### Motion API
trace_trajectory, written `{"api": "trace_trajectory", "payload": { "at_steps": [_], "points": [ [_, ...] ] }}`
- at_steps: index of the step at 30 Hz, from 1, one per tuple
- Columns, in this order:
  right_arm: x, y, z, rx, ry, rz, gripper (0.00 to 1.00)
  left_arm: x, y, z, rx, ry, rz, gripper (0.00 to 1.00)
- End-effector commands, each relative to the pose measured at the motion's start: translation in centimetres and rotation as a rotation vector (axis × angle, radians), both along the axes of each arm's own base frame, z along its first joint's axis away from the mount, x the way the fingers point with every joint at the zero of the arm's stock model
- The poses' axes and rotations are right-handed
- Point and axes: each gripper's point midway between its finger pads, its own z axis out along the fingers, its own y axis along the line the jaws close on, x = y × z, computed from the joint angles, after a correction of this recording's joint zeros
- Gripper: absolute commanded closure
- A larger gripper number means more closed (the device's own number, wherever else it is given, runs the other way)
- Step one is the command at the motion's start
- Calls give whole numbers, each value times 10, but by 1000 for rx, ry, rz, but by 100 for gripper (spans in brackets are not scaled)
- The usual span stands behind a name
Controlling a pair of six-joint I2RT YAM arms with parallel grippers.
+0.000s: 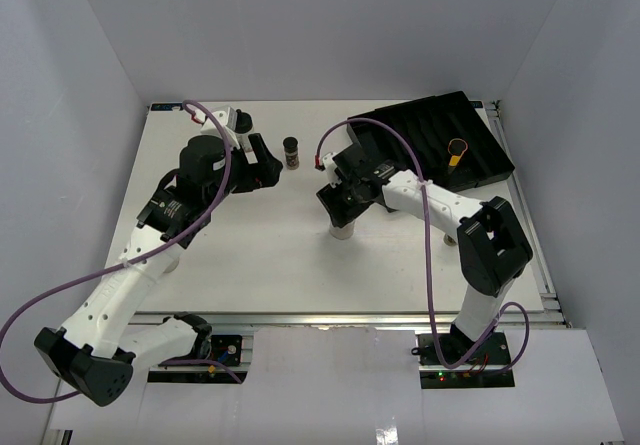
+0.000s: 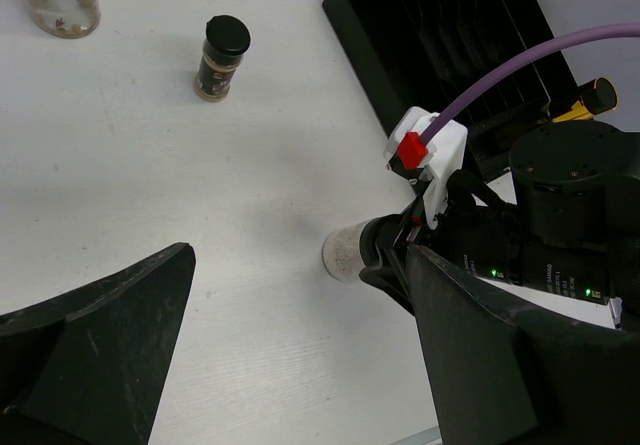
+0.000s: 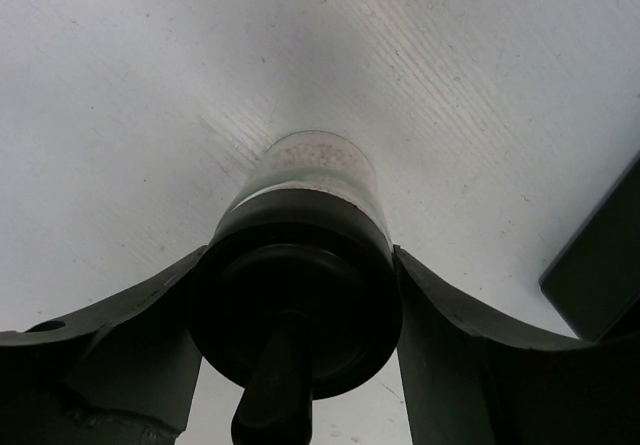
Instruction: Organize the condiment bottles
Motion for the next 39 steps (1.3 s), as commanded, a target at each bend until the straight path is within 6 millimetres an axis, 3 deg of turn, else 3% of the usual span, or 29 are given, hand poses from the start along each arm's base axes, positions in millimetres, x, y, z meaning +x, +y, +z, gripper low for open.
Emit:
{"api": "trace_trajectory", "payload": {
  "at_steps": [1, 2, 4, 6, 9, 13, 19, 22, 25, 28, 31, 34, 39],
  "points": [
    [25, 10, 54, 46, -126, -32, 92, -3, 4, 10, -23, -30, 11, 2],
    [27, 8, 60, 33, -134, -40, 92, -4, 4, 11, -28, -32, 9, 2],
    [45, 11, 101, 59, -206, -64, 92, -5, 2, 10, -30, -31, 3, 2],
    [57, 5, 127, 40, -243, -92, 92, -5, 1, 12, -36, -38, -4, 2],
    [98, -13, 195, 100, -370, -184, 92, -5, -1, 10, -36, -35, -17, 2],
    [153, -73, 260, 155, -509, -365, 92, -2, -5, 7, -31, -26, -29, 2],
    [213, -183, 301, 229, -758, -607, 92, -2, -14, -5, -47, -11, -65, 2],
    [238, -242, 303, 261, -800, -728, 92, 0, -18, -13, -44, 6, -82, 2],
    [263, -270, 303, 300, -815, -756, 92, 3, -21, -18, -40, 11, -93, 2],
    [293, -301, 282, 277, -807, -793, 92, 6, -24, -21, -38, 13, -102, 2],
    [311, -322, 275, 293, -817, -805, 92, 8, -26, -23, -33, 14, -106, 2],
    [325, -341, 252, 313, -799, -861, 92, 9, -26, -26, -25, 22, -108, 2],
    [346, -343, 218, 339, -767, -834, 92, 12, -29, -28, -28, 17, -115, 2]
  ]
}}
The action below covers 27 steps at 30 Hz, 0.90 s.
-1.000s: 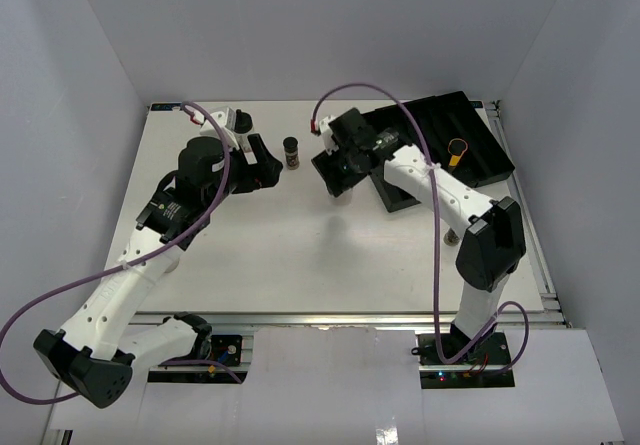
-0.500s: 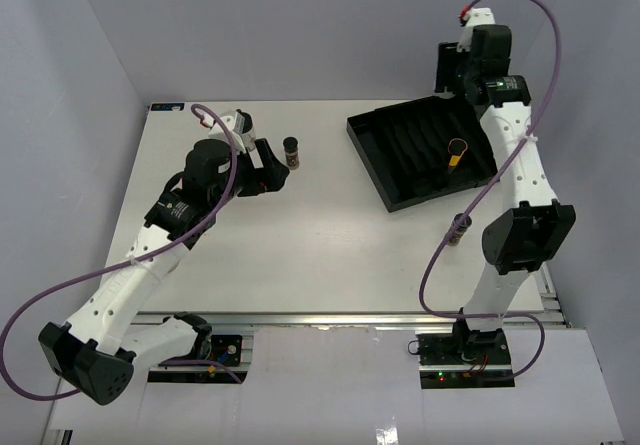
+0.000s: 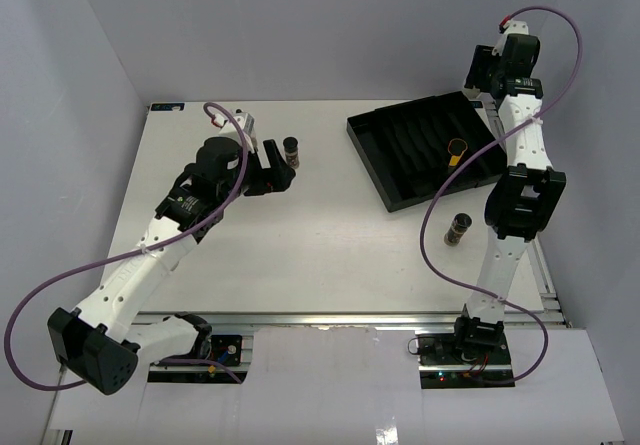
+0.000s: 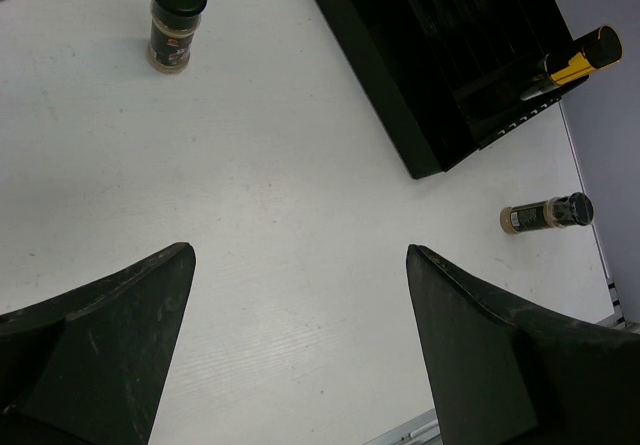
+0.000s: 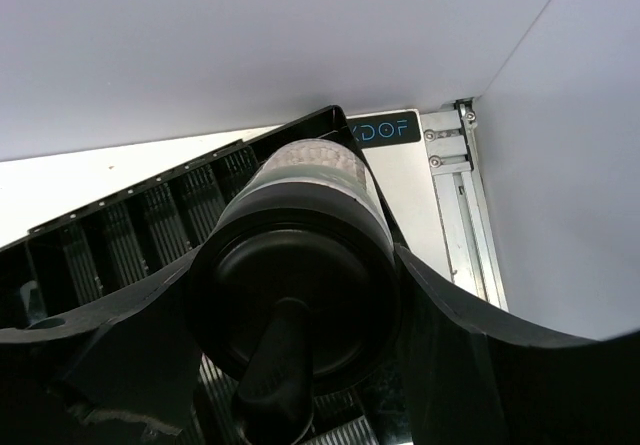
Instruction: Organize the condiment bottles
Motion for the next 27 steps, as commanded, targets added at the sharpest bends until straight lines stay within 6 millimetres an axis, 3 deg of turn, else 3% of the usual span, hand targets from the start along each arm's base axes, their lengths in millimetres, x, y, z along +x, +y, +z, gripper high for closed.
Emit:
{"api": "trace_trajectory", "payload": {
  "at_steps": [1, 16, 22, 27],
  "points": [
    [26, 0, 45, 12, -198, 38, 92, 4, -4, 6, -11, -33, -20, 2],
    [54, -13, -59, 15, -71, -9, 92, 18, -10, -9, 20, -15, -22, 2],
    [61, -13, -80, 38, -51, -22, 92, 20, -9, -14, 31, -10, -12, 2],
    [55, -23, -91, 33, -8, -84, 92, 23, -9, -20, 39, 1, -8, 2]
  ]
}}
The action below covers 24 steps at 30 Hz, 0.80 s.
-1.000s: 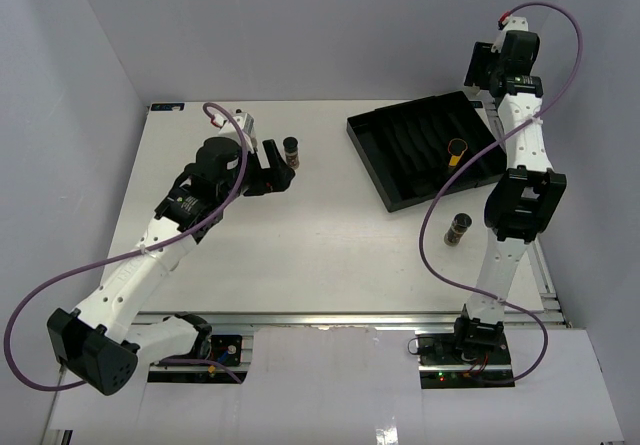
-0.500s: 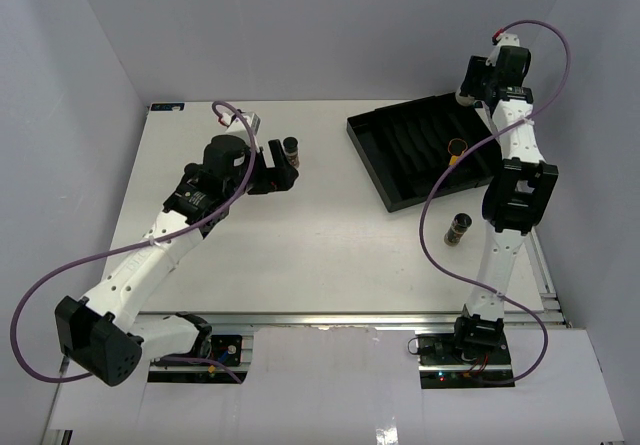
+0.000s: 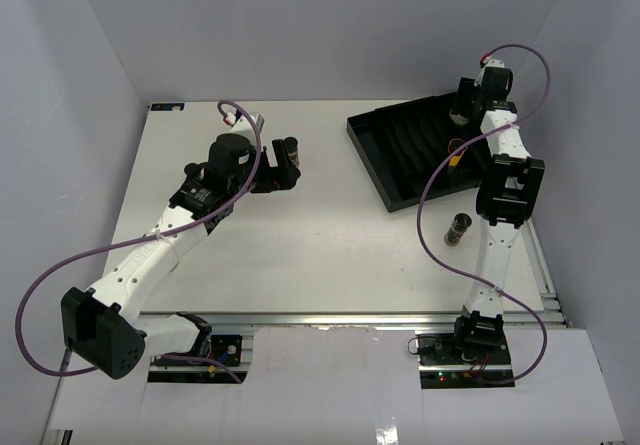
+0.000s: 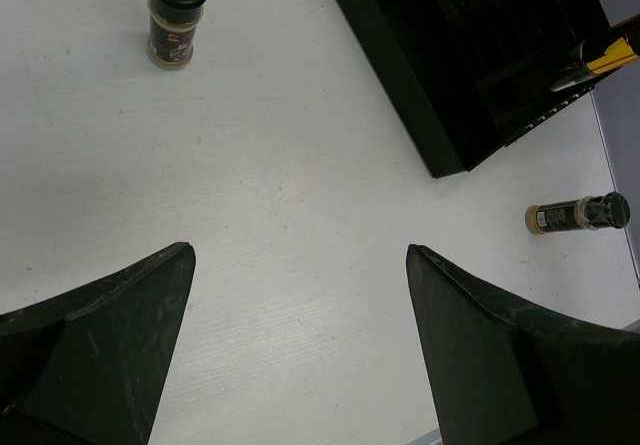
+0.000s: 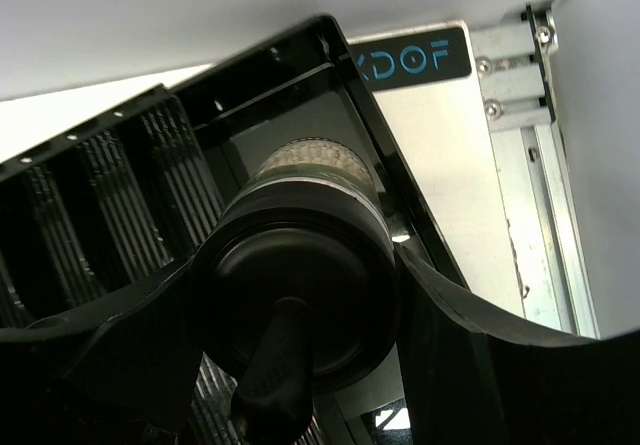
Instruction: Organize the condiment bottles
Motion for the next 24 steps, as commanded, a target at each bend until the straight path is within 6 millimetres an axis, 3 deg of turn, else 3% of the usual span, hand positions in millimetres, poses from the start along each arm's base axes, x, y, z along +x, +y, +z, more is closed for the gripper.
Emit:
{"api": "trace_trajectory", "payload": {
  "at_steps": [1, 4, 10, 15, 19, 24],
  "points": [
    [15, -12, 45, -18, -129, -61, 91, 5, 0, 3, 0, -25, 4, 2],
    [13, -12, 37, -15, -108, -56, 84, 6, -1, -3, 8, -13, -2, 2],
    [10, -10, 34, -5, -99, -38, 57, 4, -1, -6, 13, -6, -6, 2],
    [12, -10, 31, 0, -97, -43, 47, 4, -1, -6, 14, -7, -8, 2],
    [14, -8, 27, 5, -96, -38, 31, 5, -2, -7, 15, -5, -8, 2],
    [15, -10, 26, 0, -93, -42, 21, 6, -1, -9, 26, 1, -8, 2]
  ]
}}
